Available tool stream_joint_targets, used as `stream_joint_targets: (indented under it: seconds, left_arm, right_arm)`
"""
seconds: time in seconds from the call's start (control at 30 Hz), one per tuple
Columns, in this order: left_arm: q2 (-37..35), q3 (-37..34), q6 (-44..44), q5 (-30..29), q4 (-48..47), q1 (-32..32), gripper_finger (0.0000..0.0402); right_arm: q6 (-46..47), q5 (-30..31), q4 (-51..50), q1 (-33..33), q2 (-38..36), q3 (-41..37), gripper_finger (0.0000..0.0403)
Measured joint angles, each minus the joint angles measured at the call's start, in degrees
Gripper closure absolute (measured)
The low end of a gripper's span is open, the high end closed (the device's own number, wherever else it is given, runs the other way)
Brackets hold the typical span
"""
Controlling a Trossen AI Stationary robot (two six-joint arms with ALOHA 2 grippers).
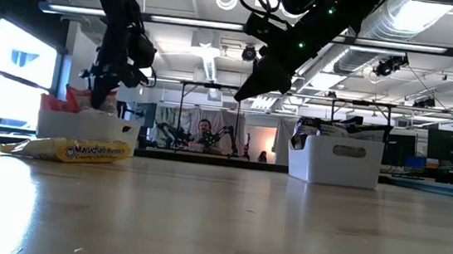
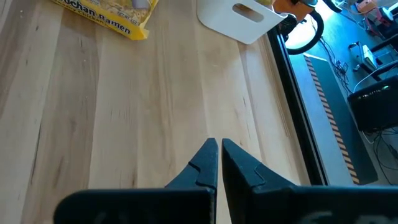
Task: Sort Maruchan noodles
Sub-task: Put the orange noodle pack into the top left white bin
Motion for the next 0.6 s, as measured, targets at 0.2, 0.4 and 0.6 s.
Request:
stream_joint_targets:
  seconds: [0.2,0.4,0.6]
  left_arm:
    - [2.75,-0.05,-1.22,-0.17,2.73,0.03,0.0395]
    - [5.18,-0.1,-2.39,-0.62,6.36,0.03,0.038]
    - [4.26,-0.15,-1.06,-2.58,7.06,-0.41,0.0343]
  right_arm:
    - [0.1,-0.04,0.0,0.0,0.0,0.0,0.0403]
    - [0.43,-0.09,-0.02,0.02,0.0,0.0,0.0403]
    - [0.0,-0.11,-0.11,0.02,0.0,0.0,0.0403]
